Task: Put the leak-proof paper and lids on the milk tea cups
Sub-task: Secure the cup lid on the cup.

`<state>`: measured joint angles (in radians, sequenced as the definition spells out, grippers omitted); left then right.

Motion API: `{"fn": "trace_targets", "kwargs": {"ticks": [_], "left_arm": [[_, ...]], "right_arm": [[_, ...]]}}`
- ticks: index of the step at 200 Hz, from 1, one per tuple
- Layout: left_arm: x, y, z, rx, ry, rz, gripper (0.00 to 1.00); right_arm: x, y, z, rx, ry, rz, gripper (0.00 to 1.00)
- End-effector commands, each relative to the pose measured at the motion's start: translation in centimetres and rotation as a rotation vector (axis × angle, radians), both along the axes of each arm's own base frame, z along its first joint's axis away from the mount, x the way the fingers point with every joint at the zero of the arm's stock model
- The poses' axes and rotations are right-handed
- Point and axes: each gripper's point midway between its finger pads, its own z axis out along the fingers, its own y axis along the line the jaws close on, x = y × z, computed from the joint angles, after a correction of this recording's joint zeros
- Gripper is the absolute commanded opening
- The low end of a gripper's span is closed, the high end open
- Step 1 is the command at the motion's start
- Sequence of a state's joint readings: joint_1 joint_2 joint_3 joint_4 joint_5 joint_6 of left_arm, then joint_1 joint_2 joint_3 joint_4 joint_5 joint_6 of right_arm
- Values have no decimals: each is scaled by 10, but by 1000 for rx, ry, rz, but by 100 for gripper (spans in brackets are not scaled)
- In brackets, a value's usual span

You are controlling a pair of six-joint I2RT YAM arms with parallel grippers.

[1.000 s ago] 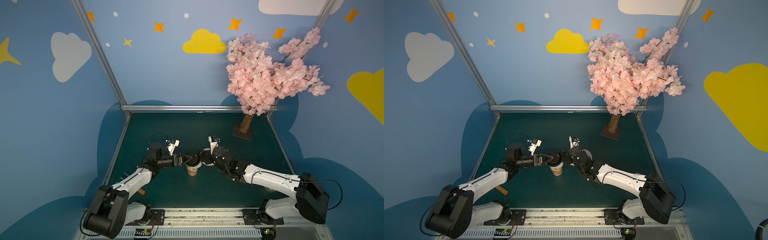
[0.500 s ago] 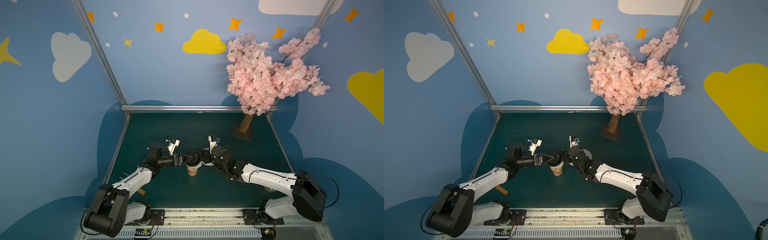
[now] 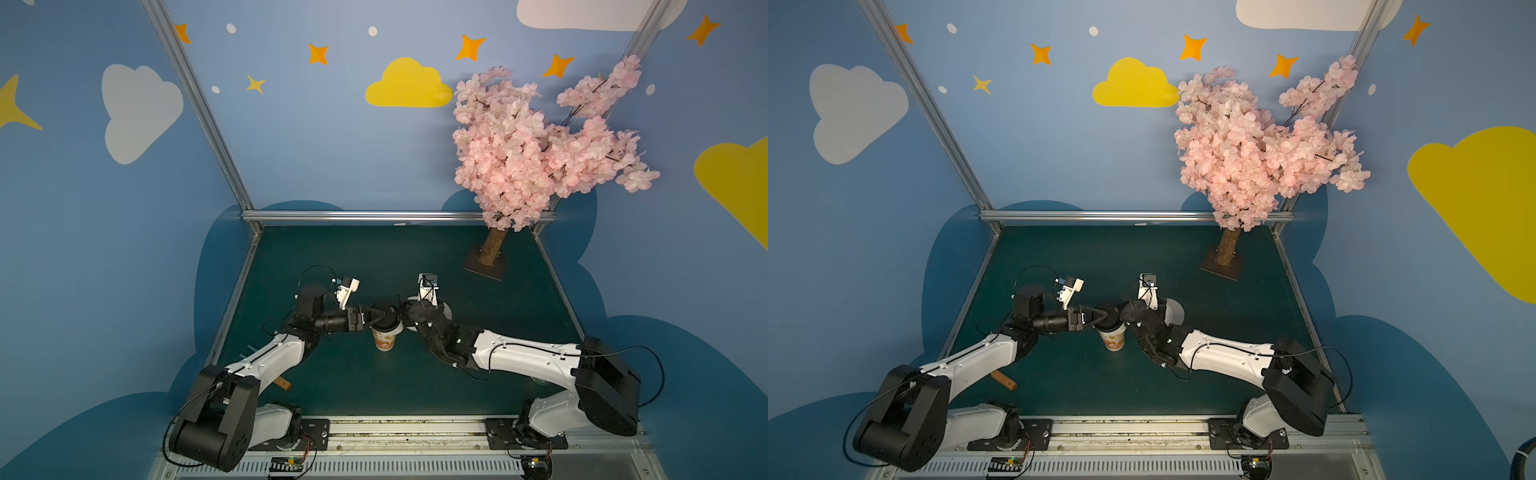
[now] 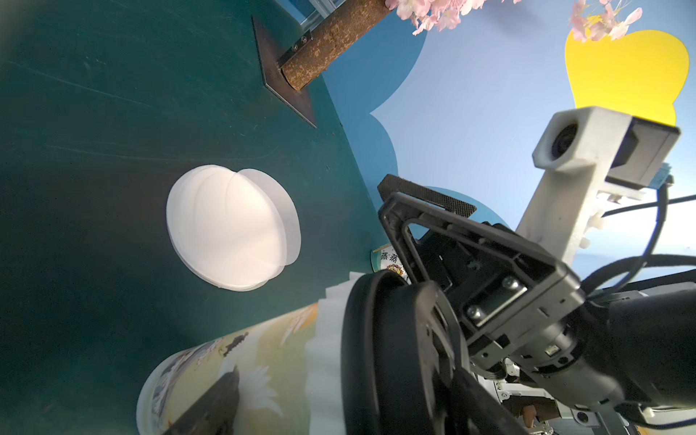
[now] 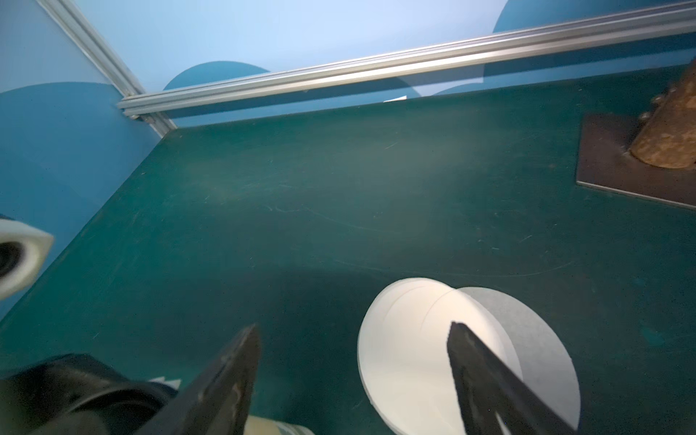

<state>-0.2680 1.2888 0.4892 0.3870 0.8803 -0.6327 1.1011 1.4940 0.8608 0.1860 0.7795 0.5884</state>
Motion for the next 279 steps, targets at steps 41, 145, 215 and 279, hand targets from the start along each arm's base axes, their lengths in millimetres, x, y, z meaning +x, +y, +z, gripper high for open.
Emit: {"fn": "trace_targets", "kwargs": {"ticks": [41, 145, 215, 279], "left_arm": [[-34, 20, -91, 199, 294, 55, 85], [-34, 20, -94, 201, 308, 51, 85], [-32, 14, -93, 228, 307, 58, 84], [-36, 20, -98, 272, 333, 108, 83]], "right_arm": [[-42, -2, -75, -359, 46, 76, 81], [-40, -13, -73, -338, 84, 86, 82], [-25, -27, 28, -83, 76, 138, 84], [-66, -22, 18, 63, 161, 123, 84]]}}
